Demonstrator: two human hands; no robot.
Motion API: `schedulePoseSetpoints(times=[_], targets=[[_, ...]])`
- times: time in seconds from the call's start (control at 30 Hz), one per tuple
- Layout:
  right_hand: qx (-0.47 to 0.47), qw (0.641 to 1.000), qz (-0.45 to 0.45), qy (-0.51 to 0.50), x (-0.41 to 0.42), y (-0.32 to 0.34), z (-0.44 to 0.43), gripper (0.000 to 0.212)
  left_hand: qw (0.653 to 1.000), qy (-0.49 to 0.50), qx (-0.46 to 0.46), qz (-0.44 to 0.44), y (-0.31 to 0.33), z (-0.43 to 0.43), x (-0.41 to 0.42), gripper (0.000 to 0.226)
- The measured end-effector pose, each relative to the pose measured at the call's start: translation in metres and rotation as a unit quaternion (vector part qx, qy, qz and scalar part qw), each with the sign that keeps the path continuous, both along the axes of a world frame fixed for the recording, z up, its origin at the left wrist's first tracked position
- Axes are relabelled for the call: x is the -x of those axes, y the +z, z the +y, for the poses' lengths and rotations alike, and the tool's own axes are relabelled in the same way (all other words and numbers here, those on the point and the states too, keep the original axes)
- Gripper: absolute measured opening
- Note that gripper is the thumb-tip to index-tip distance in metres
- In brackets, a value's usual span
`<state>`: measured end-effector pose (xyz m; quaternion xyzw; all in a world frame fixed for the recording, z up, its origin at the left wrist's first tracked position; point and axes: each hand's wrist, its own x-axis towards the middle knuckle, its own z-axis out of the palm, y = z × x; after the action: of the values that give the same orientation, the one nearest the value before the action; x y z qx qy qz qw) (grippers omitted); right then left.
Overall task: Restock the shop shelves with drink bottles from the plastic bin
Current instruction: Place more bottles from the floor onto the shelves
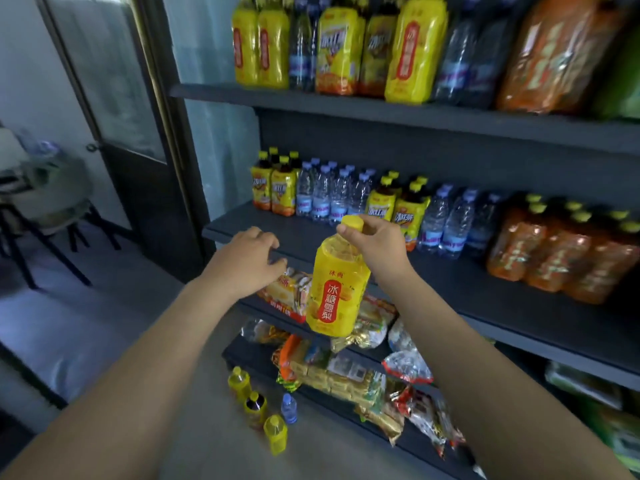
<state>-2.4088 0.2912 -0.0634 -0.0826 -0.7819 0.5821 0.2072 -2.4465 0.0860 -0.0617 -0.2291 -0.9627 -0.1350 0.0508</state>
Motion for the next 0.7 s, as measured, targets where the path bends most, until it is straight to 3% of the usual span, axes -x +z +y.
schedulePoseSetpoints(times=[0.23,0.33,0.47,0.7], targets=[[-0.005,0.997,0.041,-0.063,-0.025,0.05,0.0,0.06,0.997,-0.066,0.032,0.004,0.055,0.001,-0.001,0.041],[-0.017,0.994,0.067,-0.086,-0.038,0.069,0.005,0.055,0.996,-0.089,0.021,0.019,0.072,0.004,-0.002,0.036],[-0.022,0.988,0.102,-0.112,-0.055,0.096,0.013,0.01,0.994,-0.105,0.015,0.039,0.094,0.01,-0.001,0.027],[-0.025,0.982,0.139,-0.122,-0.065,0.142,0.03,0.025,0.992,-0.107,-0.004,0.061,0.133,0.025,0.007,0.031]])
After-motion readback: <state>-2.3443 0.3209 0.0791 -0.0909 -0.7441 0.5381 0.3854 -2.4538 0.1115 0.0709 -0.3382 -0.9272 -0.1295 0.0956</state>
